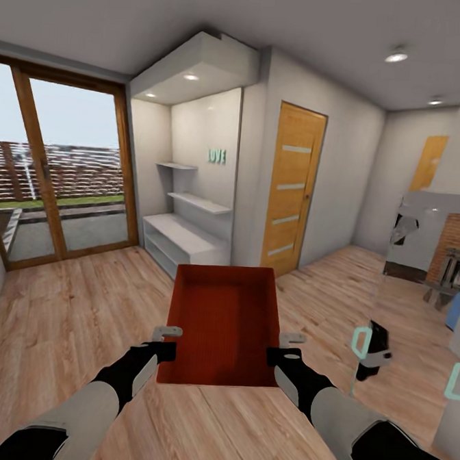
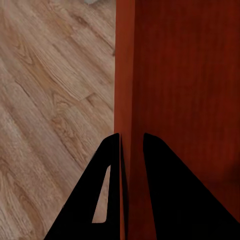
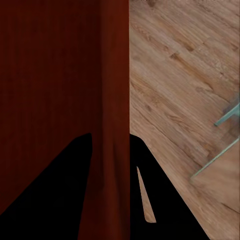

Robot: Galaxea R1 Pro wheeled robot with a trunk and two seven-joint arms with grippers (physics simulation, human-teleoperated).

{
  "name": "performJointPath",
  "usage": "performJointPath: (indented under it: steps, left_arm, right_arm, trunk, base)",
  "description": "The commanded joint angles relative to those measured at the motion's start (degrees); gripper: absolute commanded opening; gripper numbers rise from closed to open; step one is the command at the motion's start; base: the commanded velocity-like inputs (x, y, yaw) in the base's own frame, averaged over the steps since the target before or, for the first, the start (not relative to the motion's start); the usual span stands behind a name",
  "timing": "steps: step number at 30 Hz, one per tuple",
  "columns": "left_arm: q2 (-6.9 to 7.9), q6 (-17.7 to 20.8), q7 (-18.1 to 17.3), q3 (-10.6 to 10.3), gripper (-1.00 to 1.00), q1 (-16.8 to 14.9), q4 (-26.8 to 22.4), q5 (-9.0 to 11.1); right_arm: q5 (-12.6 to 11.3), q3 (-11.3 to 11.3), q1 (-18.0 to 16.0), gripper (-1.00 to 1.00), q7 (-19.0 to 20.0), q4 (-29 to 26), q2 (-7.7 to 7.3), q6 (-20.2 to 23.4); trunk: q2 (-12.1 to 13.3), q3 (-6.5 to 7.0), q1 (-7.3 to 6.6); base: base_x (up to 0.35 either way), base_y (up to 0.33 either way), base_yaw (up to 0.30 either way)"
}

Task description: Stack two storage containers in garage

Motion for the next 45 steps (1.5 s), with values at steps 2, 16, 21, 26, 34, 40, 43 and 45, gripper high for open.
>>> performJointPath:
  steps: [2,16,21,26,34,40,43,45]
  left_arm:
    - [0.00,0.22,0.59,0.32,-1.00,-0.07,-0.48,-0.09]
    - [0.00,0.22,0.59,0.32,-1.00,-0.07,-0.46,-0.08]
    - [0.00,0.22,0.59,0.32,-1.00,-0.07,-0.46,-0.08]
    - [0.00,0.22,0.59,0.32,-1.00,-0.07,-0.46,-0.08]
    - [0.00,0.22,0.59,0.32,-1.00,-0.07,-0.46,-0.08]
    - [0.00,0.22,0.59,0.32,-1.00,-0.07,-0.47,-0.08]
    - [0.00,0.22,0.59,0.32,-1.00,-0.07,-0.47,-0.08]
    - [0.00,0.22,0.59,0.32,-1.00,-0.07,-0.47,-0.09]
  right_arm:
    - [-1.95,1.54,-0.01,-1.00,1.34,-0.01,-0.03,0.40]
    - [-1.93,1.54,-0.01,-1.00,1.34,-0.01,-0.03,0.40]
    - [-1.92,1.54,-0.01,-1.00,1.34,-0.01,-0.03,0.40]
    - [-1.89,1.54,-0.01,-1.00,1.34,-0.01,-0.03,0.40]
    - [-1.91,1.54,-0.01,-1.00,1.34,-0.01,-0.03,0.40]
    - [-1.93,1.54,-0.01,-1.00,1.34,-0.01,-0.03,0.40]
    - [-1.91,1.54,-0.01,-1.00,1.29,-0.01,0.00,0.40]
    - [-1.95,1.47,-0.01,-1.00,1.25,-0.01,0.02,0.40]
  trunk:
    - [-0.10,-0.12,0.06]
    - [-0.10,-0.12,0.06]
    - [-0.10,-0.12,0.06]
    - [-0.10,-0.12,0.06]
    - [-0.10,-0.12,0.06]
    - [-0.10,-0.12,0.06]
    - [-0.10,-0.12,0.06]
    - [-0.10,-0.14,0.06]
  base:
    - [0.324,0.000,0.000]
    - [0.324,0.000,0.000]
    - [0.324,0.000,0.000]
    - [0.324,0.000,0.000]
    - [0.324,0.000,0.000]
    - [0.324,0.000,-0.001]
    - [0.324,0.000,-0.072]
    - [0.324,0.000,-0.223]
